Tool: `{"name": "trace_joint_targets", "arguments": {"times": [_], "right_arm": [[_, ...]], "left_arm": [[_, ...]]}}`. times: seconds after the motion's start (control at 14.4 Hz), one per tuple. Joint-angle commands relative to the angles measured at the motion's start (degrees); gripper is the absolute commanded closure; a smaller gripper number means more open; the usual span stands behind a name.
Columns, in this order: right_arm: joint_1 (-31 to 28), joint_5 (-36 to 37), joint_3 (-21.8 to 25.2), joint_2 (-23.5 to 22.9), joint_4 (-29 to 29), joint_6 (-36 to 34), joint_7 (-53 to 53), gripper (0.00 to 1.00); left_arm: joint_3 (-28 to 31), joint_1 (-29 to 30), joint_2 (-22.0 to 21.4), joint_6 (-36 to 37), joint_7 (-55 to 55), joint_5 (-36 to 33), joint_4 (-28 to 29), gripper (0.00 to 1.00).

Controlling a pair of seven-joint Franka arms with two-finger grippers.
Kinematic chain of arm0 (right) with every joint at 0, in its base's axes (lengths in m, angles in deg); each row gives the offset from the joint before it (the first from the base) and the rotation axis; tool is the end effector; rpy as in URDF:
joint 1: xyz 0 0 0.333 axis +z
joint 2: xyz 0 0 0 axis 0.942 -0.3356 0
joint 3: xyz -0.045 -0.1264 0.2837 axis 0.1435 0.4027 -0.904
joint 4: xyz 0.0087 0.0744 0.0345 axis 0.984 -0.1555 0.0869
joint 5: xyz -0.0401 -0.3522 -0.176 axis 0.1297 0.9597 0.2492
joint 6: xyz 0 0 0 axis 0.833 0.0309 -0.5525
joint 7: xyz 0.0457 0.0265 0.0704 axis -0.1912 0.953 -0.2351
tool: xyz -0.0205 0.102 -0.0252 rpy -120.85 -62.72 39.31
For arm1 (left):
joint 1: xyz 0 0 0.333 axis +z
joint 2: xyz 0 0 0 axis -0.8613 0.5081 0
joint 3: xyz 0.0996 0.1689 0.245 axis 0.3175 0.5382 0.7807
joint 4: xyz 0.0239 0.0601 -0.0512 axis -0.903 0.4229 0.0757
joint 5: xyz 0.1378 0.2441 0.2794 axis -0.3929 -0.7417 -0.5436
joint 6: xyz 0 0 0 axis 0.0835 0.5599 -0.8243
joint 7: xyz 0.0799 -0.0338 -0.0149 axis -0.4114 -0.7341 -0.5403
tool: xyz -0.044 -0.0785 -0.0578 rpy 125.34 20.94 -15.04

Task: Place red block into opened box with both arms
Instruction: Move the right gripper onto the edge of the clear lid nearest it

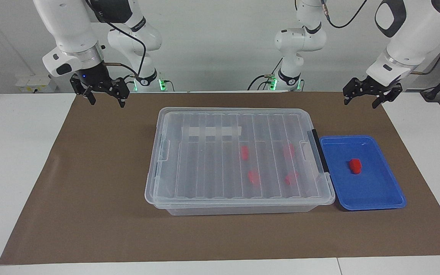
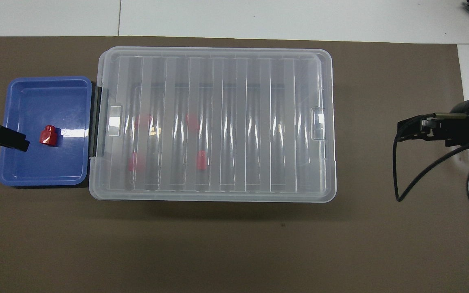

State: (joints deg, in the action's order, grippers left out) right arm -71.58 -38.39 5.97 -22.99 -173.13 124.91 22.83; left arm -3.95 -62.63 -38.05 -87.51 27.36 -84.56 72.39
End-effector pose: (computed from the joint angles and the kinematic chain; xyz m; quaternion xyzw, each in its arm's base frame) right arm 0.5447 0.0418 0.6173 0.9978 -0.0652 0.0019 0.0154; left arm 0.5531 -0.0012 0.6037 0.9916 -0.1214 -0.0450 0.0030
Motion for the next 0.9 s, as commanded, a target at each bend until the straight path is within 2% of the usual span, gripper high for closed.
{"name": "trace_joint_targets", "arguments": {"times": [0.0,0.21,0.49,0.84], "right_arm": [[-0.75,-0.75,-0.31,1.46,-1.69,0.35,-0.47,0.00],[-0.31,-0.75,-0.40,1.46,-2.04,3.41,-0.57,0.00],[1.00,-0.66,-0.57,1.29,-5.64,8.07,0.84,0.03],[3.90,-0.66,-0.66,-1.08,-8.54,14.23,4.79,0.04]], "left_arm": [[0.15,-0.18,-0.71,-0.49,-0.55,-0.81,0.61,0.00],[0.15,-0.17,-0.80,-0.49,-0.55,-0.81,0.61,0.00],[0.15,-0.18,-0.71,-0.49,-0.55,-0.81,0.61,0.00],[0.15,-0.17,-0.71,-0.49,-0.55,-0.81,0.61,0.00]]}}
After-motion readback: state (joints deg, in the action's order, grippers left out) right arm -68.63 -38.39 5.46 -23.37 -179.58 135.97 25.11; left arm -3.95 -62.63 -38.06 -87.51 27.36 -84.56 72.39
